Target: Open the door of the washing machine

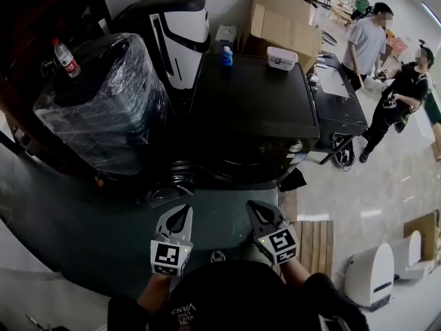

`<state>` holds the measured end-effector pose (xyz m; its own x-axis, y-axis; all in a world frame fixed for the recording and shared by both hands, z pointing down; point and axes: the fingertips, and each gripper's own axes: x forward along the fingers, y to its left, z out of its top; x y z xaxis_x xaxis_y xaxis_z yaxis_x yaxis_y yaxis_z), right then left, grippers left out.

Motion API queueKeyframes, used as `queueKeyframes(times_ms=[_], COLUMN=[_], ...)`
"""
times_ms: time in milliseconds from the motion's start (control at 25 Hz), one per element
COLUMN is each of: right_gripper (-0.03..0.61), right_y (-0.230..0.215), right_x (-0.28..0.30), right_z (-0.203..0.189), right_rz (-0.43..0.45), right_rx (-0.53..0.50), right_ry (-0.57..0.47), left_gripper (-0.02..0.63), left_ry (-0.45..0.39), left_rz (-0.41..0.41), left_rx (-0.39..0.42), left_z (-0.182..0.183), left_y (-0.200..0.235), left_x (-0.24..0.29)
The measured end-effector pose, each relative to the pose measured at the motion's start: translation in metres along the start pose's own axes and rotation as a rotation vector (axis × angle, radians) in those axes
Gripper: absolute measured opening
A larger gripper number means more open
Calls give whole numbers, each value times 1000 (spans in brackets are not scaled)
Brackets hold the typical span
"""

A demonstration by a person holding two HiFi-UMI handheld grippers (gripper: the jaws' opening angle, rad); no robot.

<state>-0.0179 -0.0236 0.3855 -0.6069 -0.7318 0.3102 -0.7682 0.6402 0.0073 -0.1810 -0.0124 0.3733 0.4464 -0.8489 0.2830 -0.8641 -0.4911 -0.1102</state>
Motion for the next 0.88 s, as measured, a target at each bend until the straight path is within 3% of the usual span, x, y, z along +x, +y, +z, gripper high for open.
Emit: queueKeyframes(times_ms=[520,880], right_gripper=[6,6], right_y=[14,26], right_x=[-12,-9], right_z=[17,24], right_rz=[-15,-17], right_rx=[15,29], right_ry=[-46,-68], left_gripper=[17,17], left_ry=[-12,-27], left_rz=[-32,-24], left_rx=[-31,3], left_z=[6,6], left_y=[-10,-5], left_x=[-17,-28])
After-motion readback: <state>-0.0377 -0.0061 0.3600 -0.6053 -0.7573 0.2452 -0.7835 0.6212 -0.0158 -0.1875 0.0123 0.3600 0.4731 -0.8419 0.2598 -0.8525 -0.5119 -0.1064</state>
